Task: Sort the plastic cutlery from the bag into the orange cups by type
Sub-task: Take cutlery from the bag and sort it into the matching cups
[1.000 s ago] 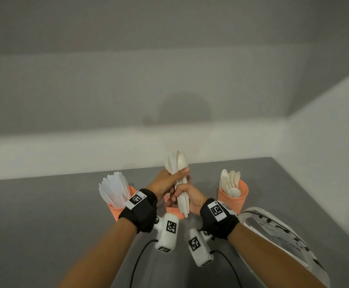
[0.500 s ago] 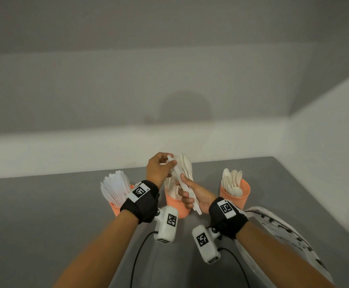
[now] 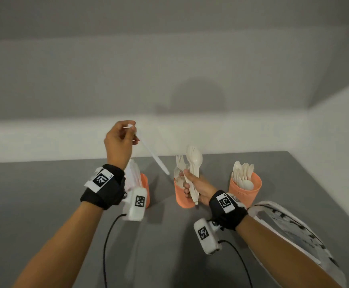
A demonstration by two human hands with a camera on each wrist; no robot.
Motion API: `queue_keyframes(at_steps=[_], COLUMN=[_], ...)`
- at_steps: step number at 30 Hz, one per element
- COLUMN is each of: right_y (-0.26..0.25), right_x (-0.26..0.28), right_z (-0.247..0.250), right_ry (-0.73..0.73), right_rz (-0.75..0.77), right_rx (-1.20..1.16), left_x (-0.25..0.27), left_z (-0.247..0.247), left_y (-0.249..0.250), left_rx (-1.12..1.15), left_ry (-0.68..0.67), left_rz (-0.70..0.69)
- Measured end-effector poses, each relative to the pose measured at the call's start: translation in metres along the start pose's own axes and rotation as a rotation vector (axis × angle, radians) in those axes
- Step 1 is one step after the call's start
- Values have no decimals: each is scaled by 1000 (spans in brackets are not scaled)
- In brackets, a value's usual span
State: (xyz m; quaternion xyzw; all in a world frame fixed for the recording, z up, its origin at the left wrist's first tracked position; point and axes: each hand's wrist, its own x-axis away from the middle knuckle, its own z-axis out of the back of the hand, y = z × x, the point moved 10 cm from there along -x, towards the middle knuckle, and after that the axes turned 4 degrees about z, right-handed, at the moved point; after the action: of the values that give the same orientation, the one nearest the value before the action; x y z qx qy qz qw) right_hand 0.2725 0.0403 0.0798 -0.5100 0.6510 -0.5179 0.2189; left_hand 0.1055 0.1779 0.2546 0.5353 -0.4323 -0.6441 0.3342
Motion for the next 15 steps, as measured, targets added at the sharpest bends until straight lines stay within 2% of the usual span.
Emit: queue_keyframes(at_steps=[2,5,10,15], right_y=[0,0,12,13], right_x=[-1,-5,-7,-3], right_z=[-6,-12,-20,-24], right_ry=[-27,-51,-101,-140], right_rz=[-6,-12,-47,-66], right_rx=[-41,-5,27,-22], left_x=[-2,5,25,34], left_z=[19,29,34,22], left_y=[3,-9,-48,-82], left_rx=[-122,-284,-436,-546], left_ry=[45,37,27,-51], left_rz=[-97,-158,-171,-102])
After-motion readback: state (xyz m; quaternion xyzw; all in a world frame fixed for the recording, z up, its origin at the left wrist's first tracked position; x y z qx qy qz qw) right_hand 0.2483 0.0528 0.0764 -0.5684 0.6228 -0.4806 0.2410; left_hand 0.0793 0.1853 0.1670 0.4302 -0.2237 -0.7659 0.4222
